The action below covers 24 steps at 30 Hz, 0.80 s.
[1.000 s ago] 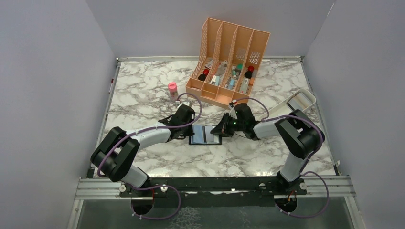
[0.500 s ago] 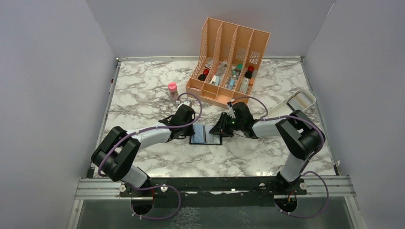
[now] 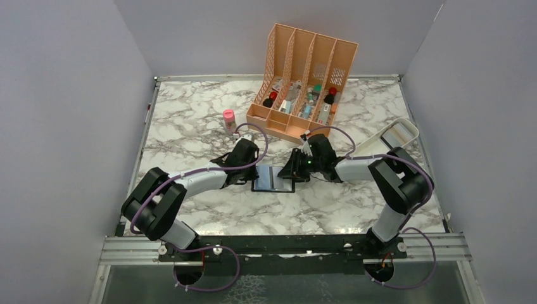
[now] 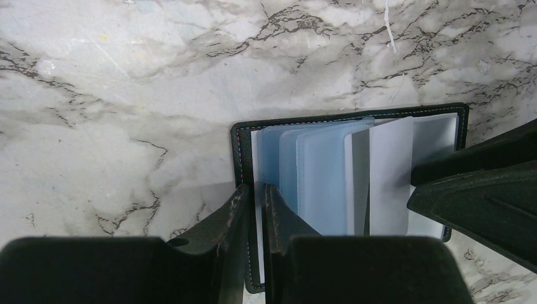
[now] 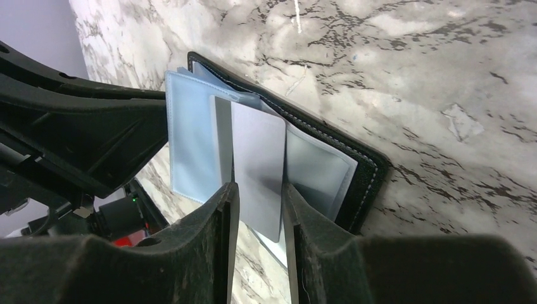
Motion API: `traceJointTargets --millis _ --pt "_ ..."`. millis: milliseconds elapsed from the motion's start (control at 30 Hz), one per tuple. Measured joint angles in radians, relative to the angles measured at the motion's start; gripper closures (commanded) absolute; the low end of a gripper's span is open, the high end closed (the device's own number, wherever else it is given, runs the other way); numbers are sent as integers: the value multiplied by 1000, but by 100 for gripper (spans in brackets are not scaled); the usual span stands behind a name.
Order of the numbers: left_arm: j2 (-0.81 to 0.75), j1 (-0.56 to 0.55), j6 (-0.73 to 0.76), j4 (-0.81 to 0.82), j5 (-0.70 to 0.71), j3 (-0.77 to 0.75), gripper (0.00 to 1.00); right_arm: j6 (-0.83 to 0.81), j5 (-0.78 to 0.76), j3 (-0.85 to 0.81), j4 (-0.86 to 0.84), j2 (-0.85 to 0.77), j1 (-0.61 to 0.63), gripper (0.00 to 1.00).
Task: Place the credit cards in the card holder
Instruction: Insert the credit card into the card holder.
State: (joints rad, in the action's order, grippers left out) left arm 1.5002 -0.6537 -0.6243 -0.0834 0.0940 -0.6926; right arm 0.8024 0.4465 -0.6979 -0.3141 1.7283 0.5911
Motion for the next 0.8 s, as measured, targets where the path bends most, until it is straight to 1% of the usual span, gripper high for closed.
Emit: traceJointTargets --millis 567,800 --pt "0 3 -10 0 -5 0 83 39 31 -54 -19 60 45 62" --pt "0 4 -14 0 -8 0 83 63 32 -52 -45 65 59 62"
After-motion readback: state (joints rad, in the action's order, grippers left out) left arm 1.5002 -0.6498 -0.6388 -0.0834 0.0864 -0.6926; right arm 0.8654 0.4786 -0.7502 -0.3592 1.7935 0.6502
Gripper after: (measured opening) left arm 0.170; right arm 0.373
